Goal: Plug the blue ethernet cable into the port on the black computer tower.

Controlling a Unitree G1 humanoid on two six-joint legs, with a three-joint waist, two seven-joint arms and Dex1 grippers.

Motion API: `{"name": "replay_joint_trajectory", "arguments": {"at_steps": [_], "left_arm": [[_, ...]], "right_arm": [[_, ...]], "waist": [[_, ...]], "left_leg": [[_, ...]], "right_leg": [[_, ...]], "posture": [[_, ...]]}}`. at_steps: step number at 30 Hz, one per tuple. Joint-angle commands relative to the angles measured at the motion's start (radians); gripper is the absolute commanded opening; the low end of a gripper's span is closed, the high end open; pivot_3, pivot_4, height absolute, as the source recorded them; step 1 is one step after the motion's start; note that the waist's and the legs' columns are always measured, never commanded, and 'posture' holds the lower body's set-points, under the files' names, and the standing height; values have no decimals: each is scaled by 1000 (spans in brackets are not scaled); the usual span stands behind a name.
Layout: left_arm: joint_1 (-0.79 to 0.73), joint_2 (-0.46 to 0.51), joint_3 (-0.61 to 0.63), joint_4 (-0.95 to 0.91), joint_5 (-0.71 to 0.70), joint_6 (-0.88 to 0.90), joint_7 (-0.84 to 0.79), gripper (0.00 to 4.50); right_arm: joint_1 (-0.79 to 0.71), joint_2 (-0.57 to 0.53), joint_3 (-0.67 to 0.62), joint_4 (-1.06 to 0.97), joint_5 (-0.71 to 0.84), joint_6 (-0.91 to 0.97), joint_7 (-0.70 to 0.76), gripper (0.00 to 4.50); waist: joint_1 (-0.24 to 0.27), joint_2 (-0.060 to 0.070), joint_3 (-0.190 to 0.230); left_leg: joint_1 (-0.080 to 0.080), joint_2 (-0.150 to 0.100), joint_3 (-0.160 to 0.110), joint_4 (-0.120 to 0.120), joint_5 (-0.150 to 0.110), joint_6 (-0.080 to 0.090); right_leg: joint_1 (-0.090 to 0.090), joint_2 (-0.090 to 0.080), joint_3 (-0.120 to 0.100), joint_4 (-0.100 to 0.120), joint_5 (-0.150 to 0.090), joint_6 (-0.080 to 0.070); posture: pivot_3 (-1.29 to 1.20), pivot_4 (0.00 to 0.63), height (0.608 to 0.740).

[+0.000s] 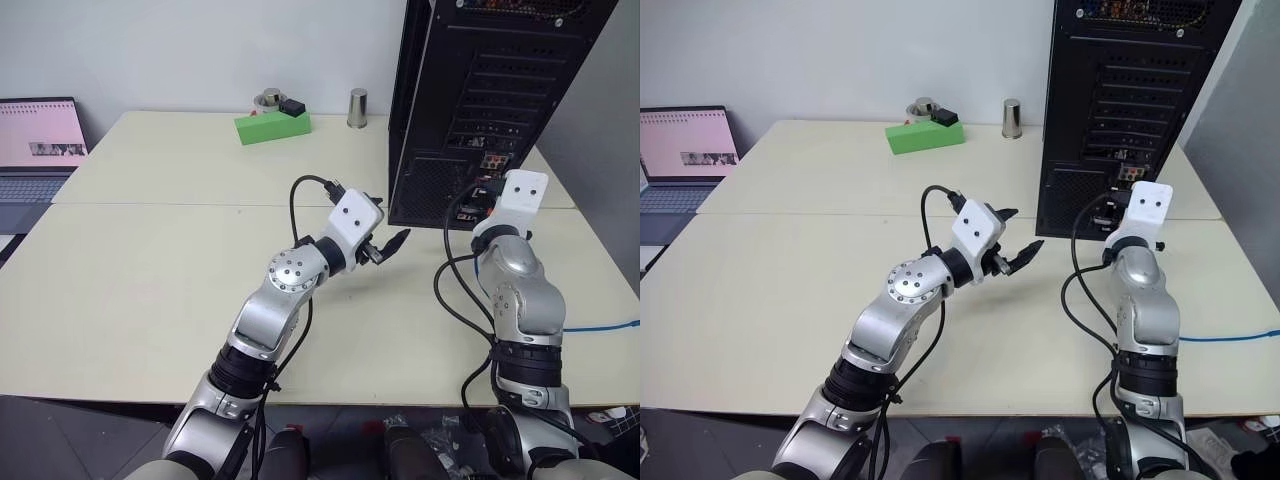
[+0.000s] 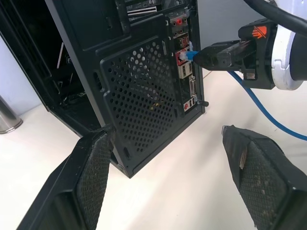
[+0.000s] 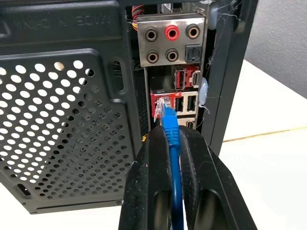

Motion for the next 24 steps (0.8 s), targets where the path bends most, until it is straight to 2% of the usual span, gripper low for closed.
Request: {"name": "replay_joint_trajectory", "arguments": {"at_steps": [1,24], "left_arm": [[-10,-7,16,-32,-1,-11,0,3770],[-13,-6,16,-28,2,-16,0,3770]], "right_arm": [[-19,-4,-2,-28,-2,-13,0,0],[-41,6,-8,-15,2,-23,-10,0]], "waist": [[0,0,0],[0,0,0]], "left_leg": [[0,0,0,0,0,0],[0,0,0,0,0,0]], "right_leg": [[0,0,0,0,0,0],[0,0,0,0,0,0]], "posture": [[0,150,740],[0,150,740]]}}
